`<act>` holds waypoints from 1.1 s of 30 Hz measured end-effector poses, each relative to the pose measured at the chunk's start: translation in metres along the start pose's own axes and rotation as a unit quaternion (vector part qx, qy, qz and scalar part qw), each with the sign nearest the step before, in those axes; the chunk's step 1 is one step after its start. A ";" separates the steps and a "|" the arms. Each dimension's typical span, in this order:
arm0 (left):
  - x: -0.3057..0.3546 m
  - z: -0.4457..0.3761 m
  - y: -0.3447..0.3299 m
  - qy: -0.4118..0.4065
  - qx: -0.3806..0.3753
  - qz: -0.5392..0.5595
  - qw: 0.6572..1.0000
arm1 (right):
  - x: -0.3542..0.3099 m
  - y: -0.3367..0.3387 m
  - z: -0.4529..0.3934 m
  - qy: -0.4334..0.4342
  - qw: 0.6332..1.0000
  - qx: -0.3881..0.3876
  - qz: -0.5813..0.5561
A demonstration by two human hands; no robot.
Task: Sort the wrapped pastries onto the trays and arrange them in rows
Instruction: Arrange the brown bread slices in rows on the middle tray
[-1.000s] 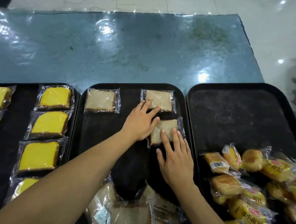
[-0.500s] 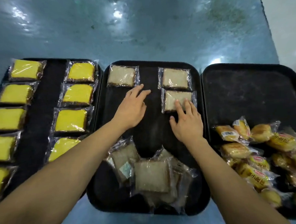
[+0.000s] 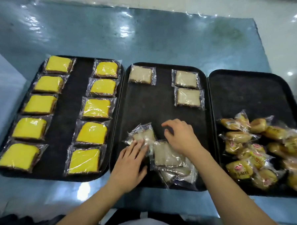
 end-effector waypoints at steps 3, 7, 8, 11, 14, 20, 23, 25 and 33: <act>0.011 0.004 0.012 -0.026 0.057 0.014 0.998 | 0.018 0.005 0.037 -0.059 0.993 0.106 -0.007; 0.031 -0.004 0.030 -0.096 0.068 0.011 0.993 | 0.048 0.004 0.089 -0.107 0.970 0.208 -0.071; 0.035 -0.011 0.032 -0.105 0.046 0.006 0.993 | 0.048 -0.002 0.098 -0.093 0.971 0.209 -0.073; 0.043 -0.037 0.032 -0.101 -0.038 -0.033 0.994 | 0.023 -0.034 0.120 0.051 0.980 0.194 0.014; 0.051 -0.046 0.028 -0.092 -0.069 -0.052 0.992 | 0.008 -0.071 0.128 0.113 0.969 0.174 0.135; 0.043 -0.024 0.027 -0.078 0.007 0.008 0.997 | 0.034 -0.060 0.116 -0.036 0.969 0.186 0.160; 0.046 -0.019 0.016 -0.130 -0.020 0.109 0.985 | 0.050 -0.052 0.098 -0.092 0.973 0.149 0.153; 0.041 -0.026 0.025 -0.131 0.037 0.142 0.981 | 0.055 -0.049 0.086 -0.100 0.974 0.125 0.158; 0.033 -0.062 0.032 -0.072 -0.009 0.059 0.996 | 0.041 -0.028 0.094 -0.105 0.955 0.246 0.126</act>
Point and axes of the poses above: each hand's wrist, its own z-axis away from the middle knuckle, its own y-axis out of the back of the hand, x = y × z, the point moved 5 cm from there along -z, towards the middle knuckle, and after that the axes turned 15 degrees about -x, right-handed, at the moved point
